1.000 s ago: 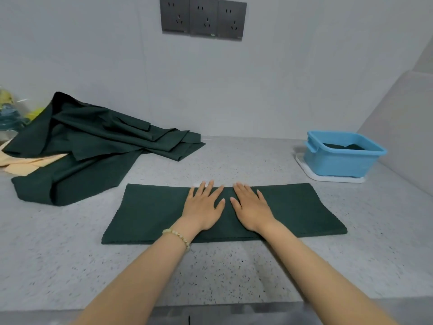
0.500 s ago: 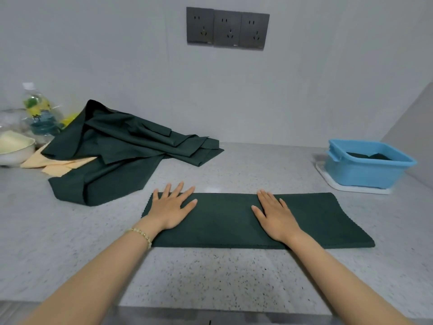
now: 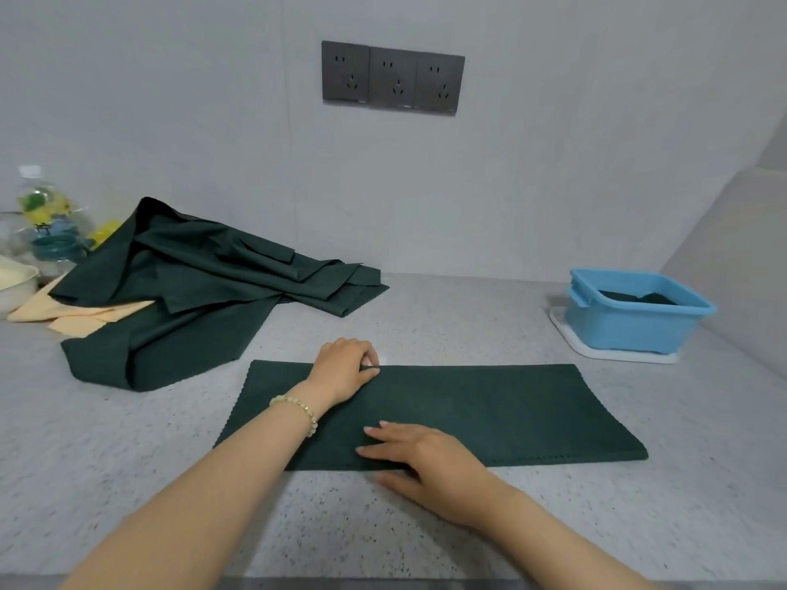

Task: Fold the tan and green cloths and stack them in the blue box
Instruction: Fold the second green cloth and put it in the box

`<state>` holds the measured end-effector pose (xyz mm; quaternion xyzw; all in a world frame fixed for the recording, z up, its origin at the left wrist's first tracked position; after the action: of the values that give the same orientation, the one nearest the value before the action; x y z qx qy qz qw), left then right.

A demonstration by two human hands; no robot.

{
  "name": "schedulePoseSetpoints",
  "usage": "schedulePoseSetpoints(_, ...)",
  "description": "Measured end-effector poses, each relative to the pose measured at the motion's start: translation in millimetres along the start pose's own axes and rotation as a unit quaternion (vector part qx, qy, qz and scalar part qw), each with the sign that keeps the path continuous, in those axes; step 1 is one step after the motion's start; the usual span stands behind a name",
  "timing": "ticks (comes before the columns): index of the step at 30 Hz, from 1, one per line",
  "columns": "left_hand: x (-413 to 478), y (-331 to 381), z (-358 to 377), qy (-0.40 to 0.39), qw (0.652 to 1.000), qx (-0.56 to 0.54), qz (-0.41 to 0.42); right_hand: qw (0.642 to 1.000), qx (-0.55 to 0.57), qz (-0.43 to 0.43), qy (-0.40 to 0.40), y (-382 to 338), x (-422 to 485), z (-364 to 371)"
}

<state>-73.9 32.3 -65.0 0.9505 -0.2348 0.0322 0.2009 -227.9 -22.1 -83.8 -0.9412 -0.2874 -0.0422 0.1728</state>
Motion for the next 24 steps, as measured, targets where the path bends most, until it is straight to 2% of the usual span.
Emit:
schedulePoseSetpoints(6, -5, -24, -14, 0.004, 0.998, -0.042, -0.055, 0.999, -0.040, -0.031, 0.010, 4, -4, -14)
schedulePoseSetpoints(10, -15, -37, -22, 0.012, 0.994, -0.082, -0.076, 0.998, -0.061, 0.003, 0.020, 30, -15, -27)
schedulePoseSetpoints(20, -44, 11, 1, -0.003, 0.989, -0.148, 0.002, 0.977, -0.121, 0.155, 0.084, 127, -68, -71)
schedulePoseSetpoints(24, -52, 23, 6, 0.002, 0.990, -0.137, 0.035, 0.977, -0.128, 0.148, 0.089, 126, -79, -75)
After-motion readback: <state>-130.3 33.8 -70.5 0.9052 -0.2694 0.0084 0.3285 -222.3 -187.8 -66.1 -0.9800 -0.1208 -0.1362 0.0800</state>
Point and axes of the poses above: each hand's wrist, its own x-axis towards the middle knuckle, its own z-axis out of the palm, y = z × x, the point moved 9 cm from there along x, towards the middle knuckle, and after that the axes turned 5 degrees about -z, right-handed, at the moved point
